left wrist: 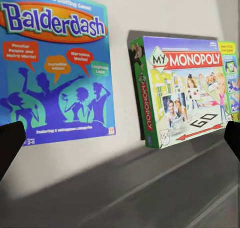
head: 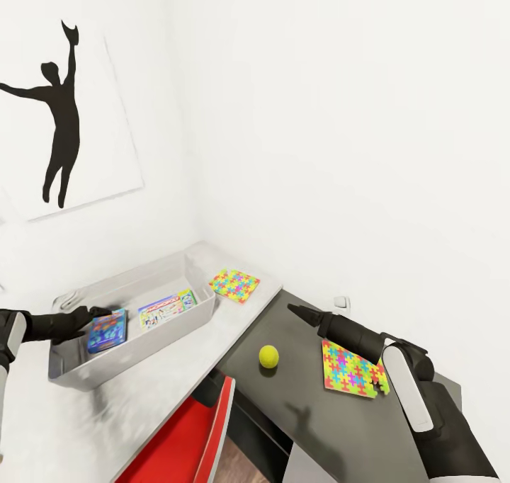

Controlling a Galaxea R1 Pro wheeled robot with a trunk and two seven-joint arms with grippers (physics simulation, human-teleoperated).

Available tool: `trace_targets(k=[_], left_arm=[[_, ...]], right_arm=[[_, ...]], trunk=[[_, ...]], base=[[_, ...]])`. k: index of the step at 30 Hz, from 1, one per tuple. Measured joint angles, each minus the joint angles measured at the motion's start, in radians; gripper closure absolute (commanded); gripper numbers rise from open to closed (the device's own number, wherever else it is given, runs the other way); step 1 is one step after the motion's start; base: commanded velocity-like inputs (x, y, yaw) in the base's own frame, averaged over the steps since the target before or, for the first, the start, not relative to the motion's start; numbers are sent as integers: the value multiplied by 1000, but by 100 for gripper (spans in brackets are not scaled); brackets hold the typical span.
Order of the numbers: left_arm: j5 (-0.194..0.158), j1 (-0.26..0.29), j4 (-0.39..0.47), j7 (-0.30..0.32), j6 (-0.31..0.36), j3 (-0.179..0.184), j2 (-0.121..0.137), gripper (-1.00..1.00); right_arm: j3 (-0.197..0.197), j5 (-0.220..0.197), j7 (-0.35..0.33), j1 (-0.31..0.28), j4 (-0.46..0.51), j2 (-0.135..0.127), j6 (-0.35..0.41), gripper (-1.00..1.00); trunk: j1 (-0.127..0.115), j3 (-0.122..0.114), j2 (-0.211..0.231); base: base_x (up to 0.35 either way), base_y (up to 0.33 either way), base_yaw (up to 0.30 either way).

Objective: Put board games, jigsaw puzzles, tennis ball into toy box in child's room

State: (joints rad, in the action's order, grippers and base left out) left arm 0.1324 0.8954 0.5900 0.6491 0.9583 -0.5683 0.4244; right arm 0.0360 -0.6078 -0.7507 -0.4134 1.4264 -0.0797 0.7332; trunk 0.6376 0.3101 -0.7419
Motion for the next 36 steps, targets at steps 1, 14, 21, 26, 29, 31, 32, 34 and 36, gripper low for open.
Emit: trace_targets(k=[1, 14, 21, 26, 29, 31, 32, 34, 36], left_arm=[[-2, 0, 0, 3, 1, -1, 1, -100], [-145, 1, 13, 259, 68, -18, 92, -100], [-164, -1, 15, 517, 78, -13, 165, -100], [-166, -5, 16, 702, 78, -5, 216, -100], [-167, -9, 16, 789, 76, 2, 246, -100], [-167, -13, 16, 854, 73, 6, 272, -100], [-168, -14, 16, 872, 72, 8, 280, -100], [-168, -21, 16, 912, 70, 11, 303, -100], [-168, -26, 16, 916, 69, 11, 311, -100]], right_arm=[[0, 0, 0, 0, 0, 0, 0, -100], [0, -1, -2, 0, 0, -3, 1, -100], [0, -1, -3, 0, 0, -3, 2, -100], [0, -1, -4, 0, 0, -3, 2, -100], [0, -1, -4, 0, 0, -3, 2, -100], [0, -1, -4, 0, 0, -3, 2, -100], [0, -1, -4, 0, 0, -3, 2, -100], [0, -1, -5, 0, 0, -3, 2, -100], [0, -1, -5, 0, 0, -3, 2, -100]], trunk=[[0, 0, 0], [0, 0, 0], [0, -6, 0], [0, -14, 0], [0, -18, 0], [0, -21, 0], [0, -23, 0], [0, -26, 0], [0, -29, 0]], base=[[0, 0, 0], [0, 0, 0], [0, 0, 0], [0, 0, 0], [0, 0, 0], [0, 0, 0], [0, 0, 0], [0, 0, 0], [-19, 2, 0]])
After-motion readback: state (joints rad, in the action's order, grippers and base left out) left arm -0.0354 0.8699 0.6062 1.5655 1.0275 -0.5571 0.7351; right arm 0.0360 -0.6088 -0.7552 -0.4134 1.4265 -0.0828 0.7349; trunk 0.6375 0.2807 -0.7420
